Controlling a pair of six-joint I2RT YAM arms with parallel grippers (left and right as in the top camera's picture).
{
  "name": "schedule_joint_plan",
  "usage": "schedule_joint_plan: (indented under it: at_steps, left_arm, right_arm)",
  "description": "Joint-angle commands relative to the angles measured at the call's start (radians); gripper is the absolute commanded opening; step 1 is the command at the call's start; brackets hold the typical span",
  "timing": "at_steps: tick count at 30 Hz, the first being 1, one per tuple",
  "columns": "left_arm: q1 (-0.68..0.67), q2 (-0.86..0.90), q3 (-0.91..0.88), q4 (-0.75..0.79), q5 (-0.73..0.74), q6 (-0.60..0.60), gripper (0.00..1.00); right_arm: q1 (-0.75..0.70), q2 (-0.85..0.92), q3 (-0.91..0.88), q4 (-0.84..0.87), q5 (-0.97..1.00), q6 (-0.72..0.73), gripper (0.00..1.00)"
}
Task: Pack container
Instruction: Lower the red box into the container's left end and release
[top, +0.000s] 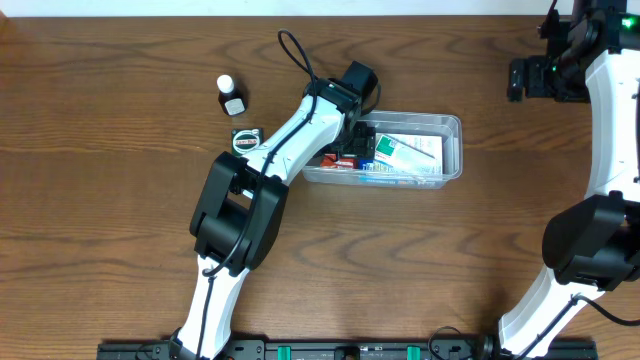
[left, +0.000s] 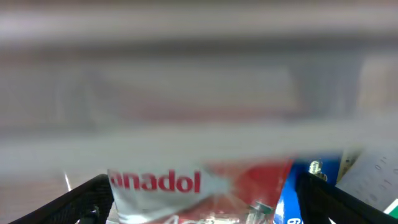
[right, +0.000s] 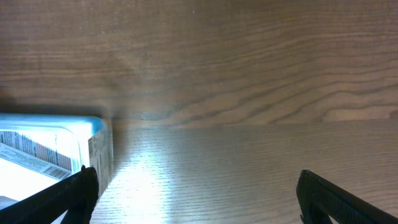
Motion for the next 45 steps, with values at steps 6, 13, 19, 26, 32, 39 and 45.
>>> schedule_joint_plan:
  at_steps: [6,13,19,26,32,39,45]
  left_arm:
    - [0.011,-0.049,0.043,-0.002,-0.002,0.024,0.90]
    - [0.013,-0.080,0.043,-0.014,-0.002,0.023,0.86]
    - [0.014,-0.083,0.043,-0.013,-0.002,0.023,0.66]
    - [0.003,-0.081,0.039,-0.017,-0.002,0.023,0.33]
    - [0.001,-0.077,0.024,0.007,-0.002,0.023,0.31]
    - [0.001,-0.075,-0.019,0.036,-0.002,0.019,0.31]
    - [0.001,-0.075,-0.045,0.055,-0.002,0.019,0.31]
  right_arm:
    - [-0.003,-0.021,0.015,-0.001,0.000,0.014,0.99]
    - [-0.003,-0.021,0.015,-0.001,0.000,0.014,0.99]
    - [-0.003,-0.021,0.015,-0.001,0.000,0.014,0.99]
    - [-0.003,-0.021,0.015,-0.001,0.000,0.014,0.99]
    - [-0.003,-0.021,0.015,-0.001,0.000,0.014,0.99]
    - [-0.003,-0.021,0.015,-0.001,0.000,0.014,0.99]
    - [-0.003,-0.021,0.015,-0.001,0.000,0.014,0.99]
